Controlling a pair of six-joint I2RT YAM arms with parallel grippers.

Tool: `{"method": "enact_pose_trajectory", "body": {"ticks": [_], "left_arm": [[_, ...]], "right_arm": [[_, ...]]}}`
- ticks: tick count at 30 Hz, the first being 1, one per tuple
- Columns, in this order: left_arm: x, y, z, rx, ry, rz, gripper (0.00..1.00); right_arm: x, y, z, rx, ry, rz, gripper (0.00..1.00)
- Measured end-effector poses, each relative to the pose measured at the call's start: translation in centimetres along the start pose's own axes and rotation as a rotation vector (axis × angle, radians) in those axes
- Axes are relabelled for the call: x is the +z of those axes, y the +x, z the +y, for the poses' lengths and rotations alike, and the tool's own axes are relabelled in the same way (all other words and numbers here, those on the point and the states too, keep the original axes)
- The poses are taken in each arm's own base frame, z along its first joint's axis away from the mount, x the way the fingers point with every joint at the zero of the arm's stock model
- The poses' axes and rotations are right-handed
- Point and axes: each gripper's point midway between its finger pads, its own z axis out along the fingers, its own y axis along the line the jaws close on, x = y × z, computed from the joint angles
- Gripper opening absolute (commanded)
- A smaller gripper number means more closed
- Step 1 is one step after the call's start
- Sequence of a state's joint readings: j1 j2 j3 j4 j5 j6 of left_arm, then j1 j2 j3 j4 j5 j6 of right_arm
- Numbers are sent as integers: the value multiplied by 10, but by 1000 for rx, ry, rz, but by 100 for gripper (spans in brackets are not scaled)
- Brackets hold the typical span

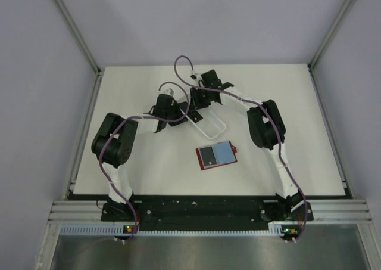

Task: Put the credit cards into the card holder
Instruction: Pick up the credit card from the storage box.

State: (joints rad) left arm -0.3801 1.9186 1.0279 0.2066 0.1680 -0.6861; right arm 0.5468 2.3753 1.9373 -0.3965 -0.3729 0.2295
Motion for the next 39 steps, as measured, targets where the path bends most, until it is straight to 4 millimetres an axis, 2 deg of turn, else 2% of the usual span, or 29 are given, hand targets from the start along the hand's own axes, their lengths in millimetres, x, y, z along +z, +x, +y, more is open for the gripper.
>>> {"method": "enact_pose_trajectory", "body": {"ticks": [17,26,30,39], "left_arm": [[1,0,-1,-3,8,3,0],[1,-1,0,-5,7,0,0],[1,-4,2,-10,4,-6,0],[0,-9,7,-19,-3,-15,0]], "right_arm": [[-3,1,11,6,-53,-6,22],[-2,7,17,22,-84,11,32],[-2,6,17,26,-83,8,33],[-10,-2,0,21,37,-41,34]]}}
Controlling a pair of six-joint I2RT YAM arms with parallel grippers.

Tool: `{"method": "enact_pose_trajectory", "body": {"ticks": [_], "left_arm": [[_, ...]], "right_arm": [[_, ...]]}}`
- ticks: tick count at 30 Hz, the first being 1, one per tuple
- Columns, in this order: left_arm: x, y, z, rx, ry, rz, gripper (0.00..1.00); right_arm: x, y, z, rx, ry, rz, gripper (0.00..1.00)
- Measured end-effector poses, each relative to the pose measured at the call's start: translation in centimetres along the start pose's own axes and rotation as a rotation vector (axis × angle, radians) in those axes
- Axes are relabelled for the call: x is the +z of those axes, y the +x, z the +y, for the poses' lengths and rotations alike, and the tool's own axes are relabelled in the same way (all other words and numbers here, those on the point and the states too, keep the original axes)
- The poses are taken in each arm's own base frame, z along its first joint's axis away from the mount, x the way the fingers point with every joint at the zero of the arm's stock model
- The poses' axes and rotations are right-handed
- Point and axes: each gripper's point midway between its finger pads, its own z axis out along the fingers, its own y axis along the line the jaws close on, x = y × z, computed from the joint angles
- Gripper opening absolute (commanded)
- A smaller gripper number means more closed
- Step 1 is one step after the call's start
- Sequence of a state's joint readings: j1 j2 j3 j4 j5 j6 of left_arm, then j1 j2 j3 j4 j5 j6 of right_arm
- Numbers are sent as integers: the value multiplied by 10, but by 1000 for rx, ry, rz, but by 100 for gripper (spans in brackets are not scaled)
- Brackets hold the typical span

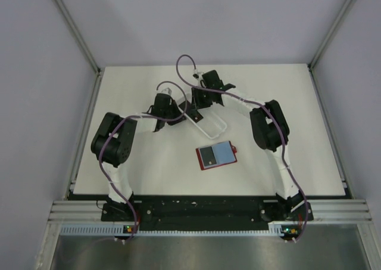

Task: Put the credit cards into the card holder
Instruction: Pick up the credit card from the storage box.

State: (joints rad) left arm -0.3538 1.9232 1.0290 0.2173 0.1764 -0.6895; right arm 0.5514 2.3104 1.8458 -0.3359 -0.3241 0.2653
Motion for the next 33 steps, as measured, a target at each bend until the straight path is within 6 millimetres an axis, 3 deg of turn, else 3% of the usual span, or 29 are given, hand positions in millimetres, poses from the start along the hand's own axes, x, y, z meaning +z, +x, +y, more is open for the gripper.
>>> {"method": "enact_pose_trajectory", "body": {"ticks": [10,27,33], "left_arm": [[-1,-2,2,-5,1,0,0],[-1,-4,0,-6,11,1,0],[-1,-4,0,-6,12,2,0]], "right_arm": [[-2,-5,-19,-10,123,-25,40],[-4,-8,-10,-15,97,-17,42],[-1,-2,-15,-10,115,1,43]]}}
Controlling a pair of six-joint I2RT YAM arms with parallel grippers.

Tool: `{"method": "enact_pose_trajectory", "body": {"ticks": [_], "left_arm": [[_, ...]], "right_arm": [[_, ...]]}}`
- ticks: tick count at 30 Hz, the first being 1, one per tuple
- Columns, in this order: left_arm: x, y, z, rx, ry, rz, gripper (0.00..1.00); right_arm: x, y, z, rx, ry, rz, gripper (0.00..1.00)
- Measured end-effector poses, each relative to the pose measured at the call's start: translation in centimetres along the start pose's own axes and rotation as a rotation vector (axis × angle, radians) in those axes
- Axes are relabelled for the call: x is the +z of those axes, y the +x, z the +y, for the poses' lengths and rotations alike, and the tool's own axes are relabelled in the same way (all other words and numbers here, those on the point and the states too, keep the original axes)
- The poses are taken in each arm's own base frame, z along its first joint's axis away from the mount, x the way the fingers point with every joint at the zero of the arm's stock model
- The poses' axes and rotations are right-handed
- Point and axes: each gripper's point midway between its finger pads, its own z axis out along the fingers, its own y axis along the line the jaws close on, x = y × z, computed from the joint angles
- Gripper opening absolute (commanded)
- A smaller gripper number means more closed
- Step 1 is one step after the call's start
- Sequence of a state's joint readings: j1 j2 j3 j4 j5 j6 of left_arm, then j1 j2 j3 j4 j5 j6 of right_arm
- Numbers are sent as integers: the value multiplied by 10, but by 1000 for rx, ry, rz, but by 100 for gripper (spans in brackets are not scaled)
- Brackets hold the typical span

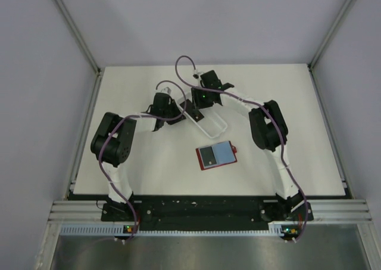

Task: Put the credit cards into the card holder
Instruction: Pick up the credit card from the storage box.

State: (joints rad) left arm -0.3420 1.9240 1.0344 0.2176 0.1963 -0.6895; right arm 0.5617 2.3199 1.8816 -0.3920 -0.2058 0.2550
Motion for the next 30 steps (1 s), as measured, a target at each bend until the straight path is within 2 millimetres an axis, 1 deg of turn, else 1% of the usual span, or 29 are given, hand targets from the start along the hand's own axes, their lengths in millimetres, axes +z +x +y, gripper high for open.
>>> {"method": "enact_pose_trajectory", "body": {"ticks": [6,11,23,30], "left_arm": [[0,1,-1,0,4,4,0],[0,1,-1,0,7,6,0],[0,1,-1,-1,6,7,0],[2,4,0,-3,6,14,0]], "right_arm": [[1,2,-4,-1,28,4,43],[7,2,-3,-1,24,13,42],[9,5,2,0,-6,25,36],[9,4,8,0,-38,20,30]]}}
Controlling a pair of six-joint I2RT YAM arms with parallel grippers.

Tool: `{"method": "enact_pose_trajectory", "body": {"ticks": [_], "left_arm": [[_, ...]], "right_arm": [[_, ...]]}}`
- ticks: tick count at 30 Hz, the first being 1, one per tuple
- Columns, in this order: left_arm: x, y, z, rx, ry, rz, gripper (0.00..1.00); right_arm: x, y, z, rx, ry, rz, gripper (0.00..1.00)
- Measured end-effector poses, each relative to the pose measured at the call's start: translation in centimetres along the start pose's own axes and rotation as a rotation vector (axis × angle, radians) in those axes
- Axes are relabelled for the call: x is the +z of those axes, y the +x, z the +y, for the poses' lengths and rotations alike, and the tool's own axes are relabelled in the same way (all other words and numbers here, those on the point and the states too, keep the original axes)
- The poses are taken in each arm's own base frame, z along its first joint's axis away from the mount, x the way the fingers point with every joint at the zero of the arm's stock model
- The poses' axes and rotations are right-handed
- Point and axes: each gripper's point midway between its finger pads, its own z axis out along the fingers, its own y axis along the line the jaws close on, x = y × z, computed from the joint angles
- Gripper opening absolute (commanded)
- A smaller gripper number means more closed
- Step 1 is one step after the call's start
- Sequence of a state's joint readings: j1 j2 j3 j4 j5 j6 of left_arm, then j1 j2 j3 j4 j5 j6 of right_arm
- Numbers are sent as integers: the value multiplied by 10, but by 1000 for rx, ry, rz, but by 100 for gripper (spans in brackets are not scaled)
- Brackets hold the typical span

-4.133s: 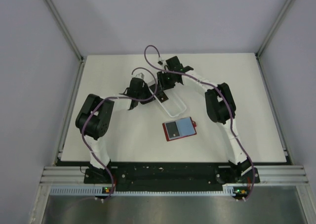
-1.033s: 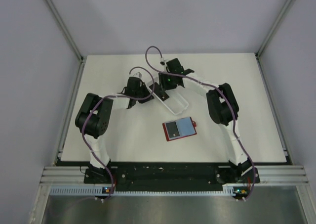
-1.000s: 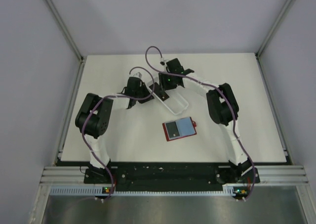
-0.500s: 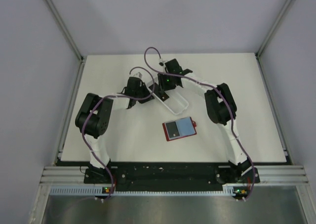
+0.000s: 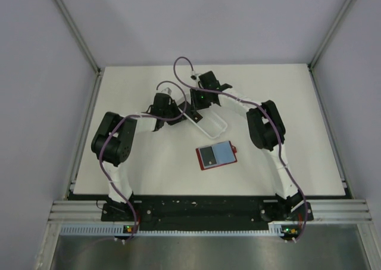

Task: Put the credit cards into the card holder
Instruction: Pick up the credit card from the storage box.

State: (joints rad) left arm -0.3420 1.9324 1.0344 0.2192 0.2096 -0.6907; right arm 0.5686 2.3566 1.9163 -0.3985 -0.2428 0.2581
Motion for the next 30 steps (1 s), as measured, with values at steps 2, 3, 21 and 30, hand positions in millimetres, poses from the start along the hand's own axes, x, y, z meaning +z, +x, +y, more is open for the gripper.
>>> {"method": "enact_pose_trajectory", "body": {"ticks": [2,3,21,30], "left_arm": [[1,0,0,0,4,0,0],[1,0,0,0,5,0,0],[0,-1,1,-3,7,1,0],[0,-1,1,-4,6,1,0]], "right_arm": [[1,0,1,-1,-11,-2,29],[1,1,2,-1,-15,-3,28],[4,-2,1,24,-44,-39,15],[-1,-3,3,48,-77,-55,14]]}}
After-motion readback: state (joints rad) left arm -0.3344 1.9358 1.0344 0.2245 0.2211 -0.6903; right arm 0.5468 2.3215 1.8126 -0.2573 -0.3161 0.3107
